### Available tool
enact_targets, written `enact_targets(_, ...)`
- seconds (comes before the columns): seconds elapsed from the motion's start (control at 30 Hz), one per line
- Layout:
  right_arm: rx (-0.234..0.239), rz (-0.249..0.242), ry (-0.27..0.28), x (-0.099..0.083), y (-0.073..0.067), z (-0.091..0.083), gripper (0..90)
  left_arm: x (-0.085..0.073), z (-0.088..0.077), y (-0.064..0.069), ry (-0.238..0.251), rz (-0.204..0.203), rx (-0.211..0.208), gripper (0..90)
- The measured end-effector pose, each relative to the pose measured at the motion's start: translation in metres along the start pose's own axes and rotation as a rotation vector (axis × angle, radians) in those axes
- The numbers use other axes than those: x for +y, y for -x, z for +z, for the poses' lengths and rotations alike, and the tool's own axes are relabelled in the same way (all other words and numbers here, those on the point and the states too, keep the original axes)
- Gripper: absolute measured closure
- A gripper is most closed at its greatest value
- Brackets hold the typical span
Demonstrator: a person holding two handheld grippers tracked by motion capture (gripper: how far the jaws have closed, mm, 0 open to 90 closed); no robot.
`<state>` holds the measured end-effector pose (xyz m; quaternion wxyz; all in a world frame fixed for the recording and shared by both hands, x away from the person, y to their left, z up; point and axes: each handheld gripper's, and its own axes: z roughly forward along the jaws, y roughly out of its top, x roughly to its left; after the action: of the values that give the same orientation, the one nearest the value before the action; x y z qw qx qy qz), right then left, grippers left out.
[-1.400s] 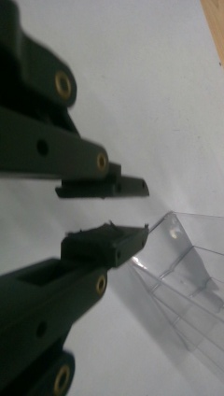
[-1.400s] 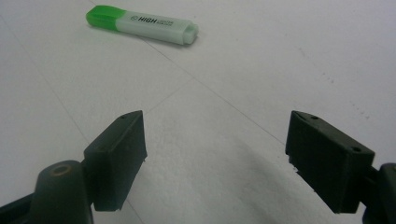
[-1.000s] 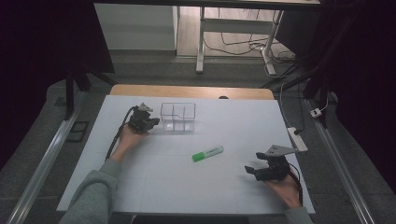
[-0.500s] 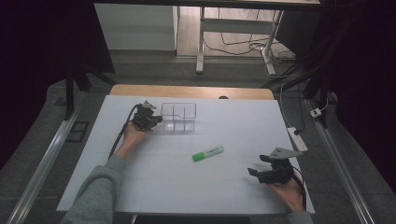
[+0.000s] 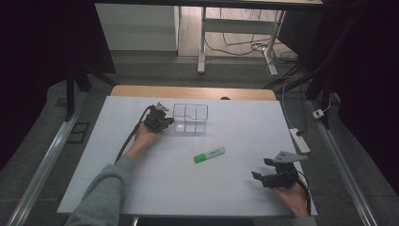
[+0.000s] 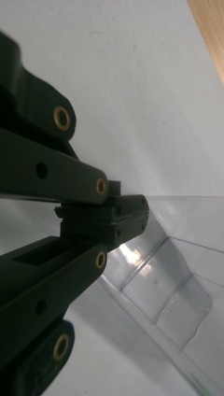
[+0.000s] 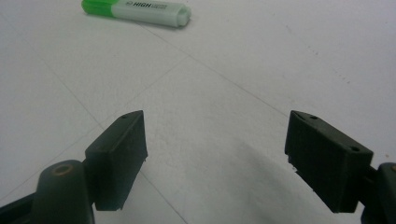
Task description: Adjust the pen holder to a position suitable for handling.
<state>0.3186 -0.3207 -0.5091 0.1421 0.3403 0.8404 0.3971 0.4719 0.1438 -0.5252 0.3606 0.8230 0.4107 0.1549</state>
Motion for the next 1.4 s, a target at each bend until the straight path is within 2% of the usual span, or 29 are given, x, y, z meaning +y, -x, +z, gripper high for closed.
enact_targets(0.23, -0.004, 0.005, 0.000, -0.001, 0.000, -0.001, 20.2, 0.003, 0.002, 0.006, 0.003, 0.007, -0.020, 88.8)
enact_targets(0.53, -0.010, 0.009, 0.000, -0.001, 0.000, -0.001, 20.2, 0.005, 0.006, 0.018, -0.005, 0.049, -0.036, 88.7)
enact_targets(0.73, -0.010, 0.007, -0.006, -0.002, 0.000, -0.002, 20.2, 0.005, 0.002, 0.016, 0.001, 0.034, -0.038, 88.7)
enact_targets(0.87, -0.011, 0.009, 0.005, -0.001, 0.000, -0.003, 20.2, 0.004, -0.010, 0.014, 0.001, 0.021, -0.045, 88.7)
enact_targets(0.97, -0.007, 0.007, 0.012, -0.001, 0.001, -0.003, 20.3, 0.000, -0.023, 0.016, 0.024, 0.012, -0.049, 88.7)
enact_targets(1.2, -0.004, -0.005, 0.011, 0.000, 0.001, -0.002, 19.7, -0.019, -0.054, 0.022, 0.051, 0.019, -0.046, 88.4)
enact_targets(1.4, 0.000, -0.018, 0.006, 0.002, 0.001, 0.001, 19.3, -0.043, -0.083, 0.032, 0.082, 0.026, -0.069, 74.6)
